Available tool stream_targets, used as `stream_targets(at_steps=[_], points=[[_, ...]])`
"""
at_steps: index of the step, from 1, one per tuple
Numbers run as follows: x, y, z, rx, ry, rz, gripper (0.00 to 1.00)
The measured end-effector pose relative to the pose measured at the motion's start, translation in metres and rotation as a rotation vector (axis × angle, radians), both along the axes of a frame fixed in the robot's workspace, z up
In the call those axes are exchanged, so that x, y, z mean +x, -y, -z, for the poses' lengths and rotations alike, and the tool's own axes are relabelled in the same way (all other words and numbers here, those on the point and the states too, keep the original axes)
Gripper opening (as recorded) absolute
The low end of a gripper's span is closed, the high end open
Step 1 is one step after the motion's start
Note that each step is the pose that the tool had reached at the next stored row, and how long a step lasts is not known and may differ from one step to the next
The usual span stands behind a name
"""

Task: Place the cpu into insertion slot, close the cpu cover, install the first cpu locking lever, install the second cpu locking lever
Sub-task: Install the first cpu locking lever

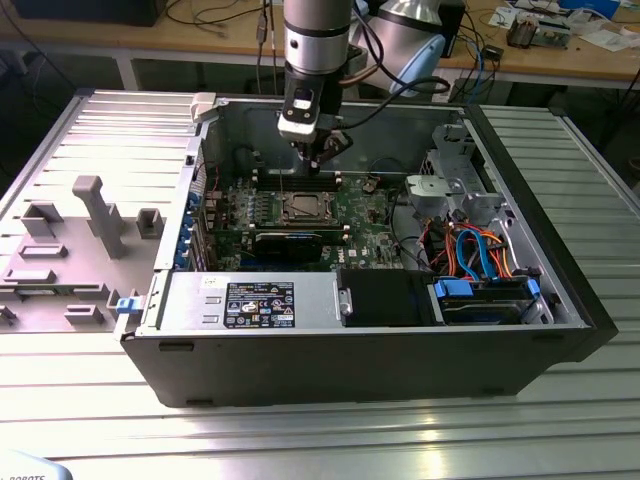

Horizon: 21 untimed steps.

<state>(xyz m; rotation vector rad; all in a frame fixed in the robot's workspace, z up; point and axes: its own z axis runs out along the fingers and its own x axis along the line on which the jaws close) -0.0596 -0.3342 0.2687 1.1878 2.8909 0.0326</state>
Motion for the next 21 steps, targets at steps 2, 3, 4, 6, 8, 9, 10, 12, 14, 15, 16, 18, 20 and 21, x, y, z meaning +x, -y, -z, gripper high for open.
stream_targets(at_steps=[2, 3, 4, 6, 8, 9, 10, 12, 14, 15, 16, 18, 20, 21], points=[[-0.0008, 0.0, 0.0002, -0.0001, 0.0007, -0.019, 0.11], [-0.0008, 0.0001, 0.0005, 0.0, 0.0008, -0.036, 0.11], [-0.0008, 0.0001, 0.0009, 0.0, 0.0008, -0.056, 0.11], [-0.0008, 0.0, 0.0017, 0.0, 0.0008, -0.092, 0.11], [-0.0008, 0.0001, 0.0023, -0.0002, 0.0007, -0.152, 0.11], [-0.0008, 0.0, 0.0025, 0.0, 0.001, -0.157, 0.11], [-0.0008, 0.0, 0.0025, -0.0001, 0.0011, -0.16, 0.11], [-0.0008, 0.0, 0.0025, 0.0, 0.0012, -0.162, 0.11], [-0.0008, 0.0, 0.0025, 0.0001, 0.0012, -0.162, 0.11], [-0.0008, 0.0, 0.0025, 0.0, 0.0012, -0.162, 0.11], [-0.0008, 0.0, 0.0025, 0.0, 0.0012, -0.162, 0.11], [-0.0008, 0.0, 0.0025, 0.0, 0.0012, -0.162, 0.11], [-0.0008, 0.0, 0.0025, 0.0, 0.0013, -0.163, 0.11], [-0.0008, 0.0, 0.0025, 0.0, 0.0014, -0.163, 0.11]])
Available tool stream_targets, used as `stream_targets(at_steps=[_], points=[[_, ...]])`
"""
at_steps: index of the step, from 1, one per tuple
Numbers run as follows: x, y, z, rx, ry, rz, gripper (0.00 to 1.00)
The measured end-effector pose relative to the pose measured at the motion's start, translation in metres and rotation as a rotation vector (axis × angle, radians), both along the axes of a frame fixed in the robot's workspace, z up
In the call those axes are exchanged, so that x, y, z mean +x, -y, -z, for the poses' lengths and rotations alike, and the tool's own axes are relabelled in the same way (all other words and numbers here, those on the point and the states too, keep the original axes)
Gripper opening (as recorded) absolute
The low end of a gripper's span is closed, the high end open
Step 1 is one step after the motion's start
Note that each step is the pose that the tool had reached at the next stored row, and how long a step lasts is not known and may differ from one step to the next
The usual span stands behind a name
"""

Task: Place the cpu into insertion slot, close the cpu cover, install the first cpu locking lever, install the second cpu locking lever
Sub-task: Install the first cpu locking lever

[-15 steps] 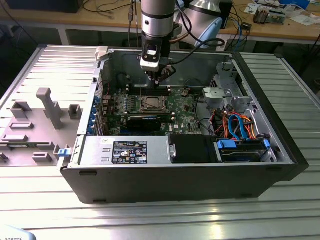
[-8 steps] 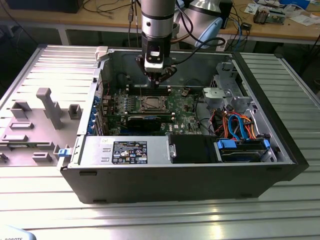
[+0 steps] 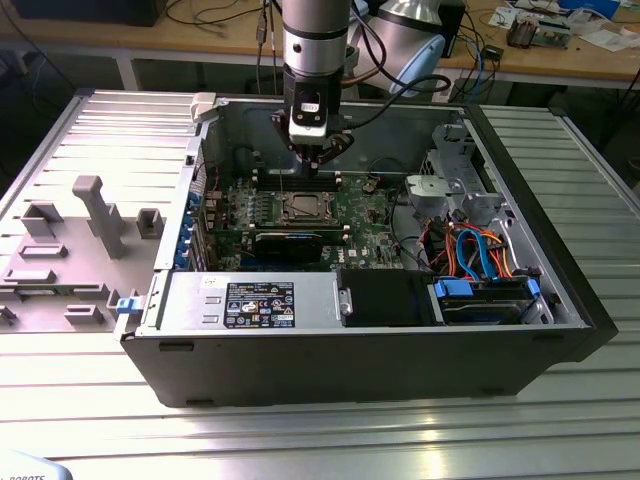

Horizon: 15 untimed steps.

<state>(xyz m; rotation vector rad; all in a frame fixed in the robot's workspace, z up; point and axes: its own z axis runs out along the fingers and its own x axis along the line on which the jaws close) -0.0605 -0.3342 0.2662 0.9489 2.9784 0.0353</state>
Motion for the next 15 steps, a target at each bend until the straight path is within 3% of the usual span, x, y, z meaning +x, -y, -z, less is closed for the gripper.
stream_targets(at_steps=[4, 6, 10, 15], points=[[0.0, 0.0, 0.0, -0.0001, 0.0, -0.008, 0.11], [-0.0001, 0.0, 0.0, 0.0, 0.0, -0.035, 0.11], [0.0, 0.0, 0.0001, 0.0, 0.0, -0.137, 0.11], [-0.0043, 0.0, 0.0002, -0.0002, 0.0019, -0.163, 0.11]])
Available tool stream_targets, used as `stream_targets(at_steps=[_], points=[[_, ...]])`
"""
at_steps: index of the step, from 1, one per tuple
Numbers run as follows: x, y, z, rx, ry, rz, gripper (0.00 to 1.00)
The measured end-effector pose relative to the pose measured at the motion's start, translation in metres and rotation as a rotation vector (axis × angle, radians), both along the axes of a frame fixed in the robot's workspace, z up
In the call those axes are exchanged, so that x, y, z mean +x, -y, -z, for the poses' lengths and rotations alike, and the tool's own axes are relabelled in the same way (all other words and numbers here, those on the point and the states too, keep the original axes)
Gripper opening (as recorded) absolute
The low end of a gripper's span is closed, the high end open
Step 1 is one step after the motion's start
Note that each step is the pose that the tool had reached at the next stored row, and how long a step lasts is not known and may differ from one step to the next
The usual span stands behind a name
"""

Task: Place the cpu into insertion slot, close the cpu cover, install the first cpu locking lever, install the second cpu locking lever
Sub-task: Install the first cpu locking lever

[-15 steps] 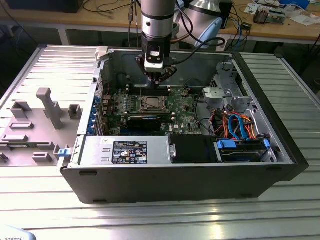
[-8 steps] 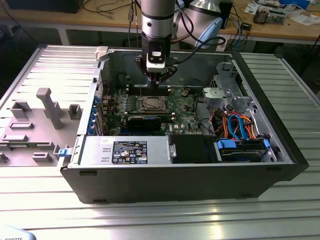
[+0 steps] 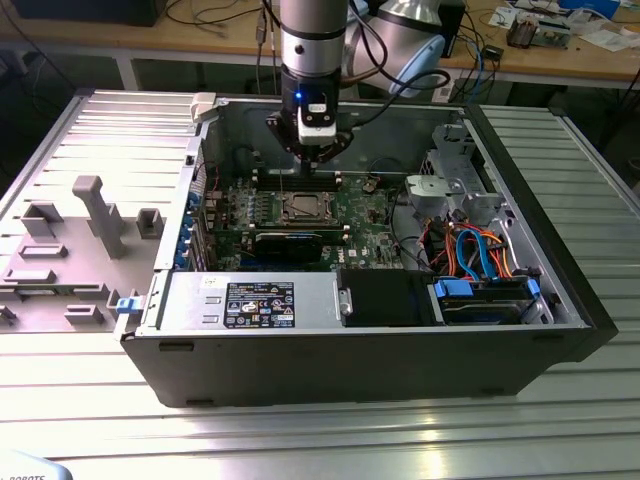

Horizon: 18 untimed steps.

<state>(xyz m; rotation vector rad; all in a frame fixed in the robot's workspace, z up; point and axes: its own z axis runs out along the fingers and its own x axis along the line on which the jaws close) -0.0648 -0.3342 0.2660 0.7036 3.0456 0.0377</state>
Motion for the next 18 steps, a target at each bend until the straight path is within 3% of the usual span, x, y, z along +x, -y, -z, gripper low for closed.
stream_targets(at_steps=[3, 5, 9, 18], points=[[-0.0029, -0.0001, 0.0002, 0.0, 0.0012, -0.013, 0.11], [-0.003, 0.0, 0.0007, 0.0, 0.0011, -0.053, 0.11], [-0.003, 0.0, 0.0025, 0.0001, 0.0011, -0.174, 0.11], [-0.003, 0.0, 0.0045, 0.0002, 0.0012, -0.34, 0.11]])
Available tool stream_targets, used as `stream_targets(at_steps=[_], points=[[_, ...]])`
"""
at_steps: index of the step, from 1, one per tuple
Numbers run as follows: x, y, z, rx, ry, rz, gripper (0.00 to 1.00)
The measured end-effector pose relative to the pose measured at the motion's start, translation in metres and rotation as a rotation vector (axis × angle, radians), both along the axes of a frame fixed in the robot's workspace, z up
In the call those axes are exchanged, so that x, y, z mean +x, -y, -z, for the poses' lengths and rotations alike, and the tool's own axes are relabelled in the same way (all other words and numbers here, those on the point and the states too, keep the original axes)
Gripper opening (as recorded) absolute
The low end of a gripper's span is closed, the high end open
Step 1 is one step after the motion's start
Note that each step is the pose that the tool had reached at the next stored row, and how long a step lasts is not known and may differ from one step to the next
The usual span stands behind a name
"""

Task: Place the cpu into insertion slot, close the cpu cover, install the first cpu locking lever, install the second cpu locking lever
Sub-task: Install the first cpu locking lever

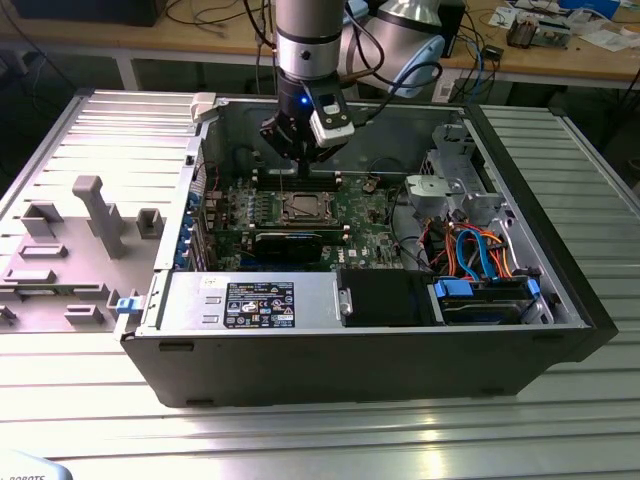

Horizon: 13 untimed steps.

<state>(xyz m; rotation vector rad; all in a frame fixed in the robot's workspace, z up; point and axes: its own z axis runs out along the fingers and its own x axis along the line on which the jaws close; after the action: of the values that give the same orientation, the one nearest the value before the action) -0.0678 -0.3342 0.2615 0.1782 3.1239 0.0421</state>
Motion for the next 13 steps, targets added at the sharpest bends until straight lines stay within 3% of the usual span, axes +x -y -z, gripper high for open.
stream_targets(at_steps=[4, 8, 13], points=[[-0.0047, -0.0001, 0.0008, 0.0003, 0.0003, -0.023, 0.11], [-0.0048, 0.0, 0.0014, 0.0, 0.0001, -0.107, 0.11], [-0.0096, 0.0, 0.0025, 0.0002, 0.0002, -0.145, 0.11]])
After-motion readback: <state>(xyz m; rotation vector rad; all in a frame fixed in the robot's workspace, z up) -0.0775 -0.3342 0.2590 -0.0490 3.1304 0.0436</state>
